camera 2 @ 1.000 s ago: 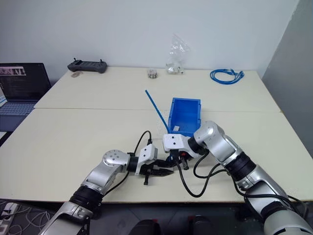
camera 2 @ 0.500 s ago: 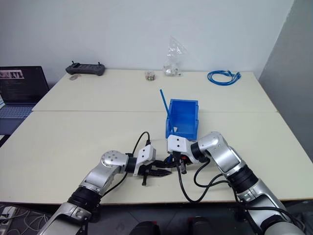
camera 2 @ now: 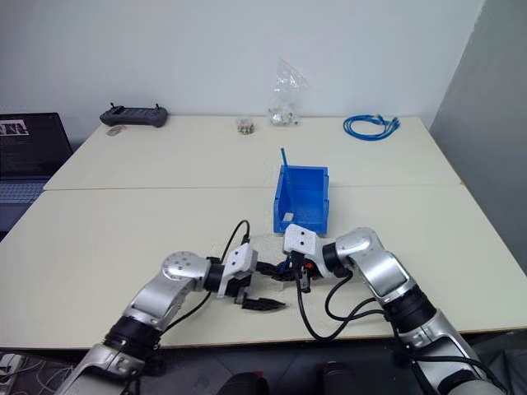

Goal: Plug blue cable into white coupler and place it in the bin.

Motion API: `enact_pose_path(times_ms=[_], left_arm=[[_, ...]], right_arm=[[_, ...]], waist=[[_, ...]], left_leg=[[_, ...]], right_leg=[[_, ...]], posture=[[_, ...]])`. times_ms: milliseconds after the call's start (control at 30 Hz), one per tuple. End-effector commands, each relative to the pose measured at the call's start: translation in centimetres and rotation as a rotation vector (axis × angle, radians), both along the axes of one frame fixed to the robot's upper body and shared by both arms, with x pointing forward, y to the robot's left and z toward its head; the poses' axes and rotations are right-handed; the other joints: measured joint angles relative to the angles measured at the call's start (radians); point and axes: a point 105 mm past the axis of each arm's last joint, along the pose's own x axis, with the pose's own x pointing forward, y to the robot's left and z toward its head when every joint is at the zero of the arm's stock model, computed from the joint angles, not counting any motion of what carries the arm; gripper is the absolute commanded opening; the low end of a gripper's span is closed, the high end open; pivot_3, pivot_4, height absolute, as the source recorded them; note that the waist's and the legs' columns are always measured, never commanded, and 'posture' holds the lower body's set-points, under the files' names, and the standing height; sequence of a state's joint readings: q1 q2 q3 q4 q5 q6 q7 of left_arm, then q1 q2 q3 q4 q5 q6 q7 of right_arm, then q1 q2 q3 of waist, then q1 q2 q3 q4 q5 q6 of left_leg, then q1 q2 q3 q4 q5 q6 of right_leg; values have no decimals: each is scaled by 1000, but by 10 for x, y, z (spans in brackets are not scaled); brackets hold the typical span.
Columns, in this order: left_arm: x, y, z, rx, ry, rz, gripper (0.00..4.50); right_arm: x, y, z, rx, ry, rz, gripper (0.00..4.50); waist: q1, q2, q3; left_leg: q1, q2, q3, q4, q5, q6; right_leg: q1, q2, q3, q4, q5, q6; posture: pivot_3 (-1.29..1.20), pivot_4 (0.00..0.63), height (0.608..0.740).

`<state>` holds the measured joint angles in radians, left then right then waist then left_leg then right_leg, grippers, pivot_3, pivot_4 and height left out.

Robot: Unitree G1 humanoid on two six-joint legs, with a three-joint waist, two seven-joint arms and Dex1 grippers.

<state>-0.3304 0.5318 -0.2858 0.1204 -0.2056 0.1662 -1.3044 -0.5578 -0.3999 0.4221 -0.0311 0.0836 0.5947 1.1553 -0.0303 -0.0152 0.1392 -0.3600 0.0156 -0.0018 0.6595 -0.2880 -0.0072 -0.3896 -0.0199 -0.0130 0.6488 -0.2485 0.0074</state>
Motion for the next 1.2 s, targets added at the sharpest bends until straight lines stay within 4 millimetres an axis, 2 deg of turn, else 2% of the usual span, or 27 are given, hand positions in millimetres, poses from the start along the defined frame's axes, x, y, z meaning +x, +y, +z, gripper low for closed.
enact_pose_path(times_ms=[33, 100, 167, 233, 267, 400, 467, 533, 667, 733, 767, 800, 867, 1000, 1200], left_arm=[[-5, 21, 24, -29, -38, 70, 4477], [-6, 29, 36, -48, -56, 135, 4477], [-9, 29, 60, -114, -76, 210, 4477], [-12, 27, 77, -154, -99, 260, 4477], [-10, 26, 87, -177, -124, 298, 4477], [6, 21, 125, -303, -207, 478, 4477], [11, 18, 136, -348, -228, 533, 4500], [14, 15, 142, -394, -231, 591, 4500], [18, 10, 138, -434, -217, 681, 4500], [20, 8, 136, -454, -213, 719, 4500], [20, 7, 136, -464, -209, 734, 4500], [21, 6, 136, -471, -206, 743, 4500], [19, 4, 135, -483, -197, 762, 4500], [26, 10, 129, -499, -168, 877, 4500], [44, 28, 132, -539, -192, 1041, 4500]], right_arm=[[10, -21, -5, -15, 104, -184, 227], [14, -24, 13, 44, 128, -238, 227], [23, -32, 38, 119, 150, -313, 227], [30, -38, 61, 193, 180, -376, 227], [35, -42, 74, 232, 192, -411, 227], [60, -53, 127, 377, 259, -533, 227], [73, -57, 145, 409, 268, -584, 882], [91, -60, 158, 430, 254, -656, 1341], [127, -69, 158, 400, 191, -803, 2258], [138, -72, 153, 384, 183, -852, 2381], [141, -73, 152, 379, 178, -862, 2787], [143, -73, 151, 376, 175, -867, 2903], [148, -78, 150, 352, 143, -889, 3520], [155, -95, 150, 282, 11, -913, 4399], [142, -122, 140, 182, -124, -843, 4399]], waist=[[1, 1, 5], [2, 0, 15], [7, -1, 22], [16, -1, 24], [17, -1, 24], [23, 0, 25], [23, 0, 25], [23, 0, 25], [22, -1, 25], [22, -1, 26], [22, -1, 25], [23, -1, 26], [23, -1, 26], [24, -1, 26], [28, -1, 25]], left_leg=[[-1, 0, 0, 0, 0, 0], [-4, 0, 0, 0, 0, 0], [-8, 0, 0, 0, 0, 0], [-19, -1, 0, 3, 0, -1], [-27, -3, -1, 4, 1, -1], [-37, -5, 1, 5, 1, -1], [-37, -5, 0, 5, 1, -1], [-37, -5, 0, 4, 0, -1], [-37, -5, 3, 3, 0, 0], [-38, -5, 3, 3, 0, 0], [-38, -6, 4, 3, 0, 0], [-38, -6, 4, 3, 0, 0], [-38, -6, 4, 3, 0, -1], [-38, -6, 4, 4, 0, -1], [-38, -6, 3, 4, 0, -1]], right_leg=[[-1, 0, 0, 0, 0, 0], [-4, -1, 0, 0, 0, 0], [-7, -2, 0, 0, 1, 1], [-17, -3, 0, 1, 2, 2], [-24, -4, 0, 2, 3, 3], [-33, -5, 1, 1, 7, 0], [-32, -5, 0, 1, 7, -1], [-32, -5, 0, 0, 8, -1], [-32, -5, 2, -1, 8, -1], [-32, -5, 2, -1, 8, -1], [-32, -5, 2, -1, 8, -1], [-32, -5, 2, -1, 8, -1], [-32, -5, 2, -1, 8, -2], [-32, -5, 2, -1, 8, -2], [-32, -4, 2, 0, 8, -1]], posture=[[0, 150, 740], [0, 150, 740], [0, 150, 740], [0, 150, 740], [0, 150, 740], [0, 150, 740], [0, 150, 740], [0, 150, 740], [0, 150, 740], [0, 150, 740], [0, 150, 740], [0, 150, 740], [0, 150, 740], [0, 150, 740], [0, 150, 740]])
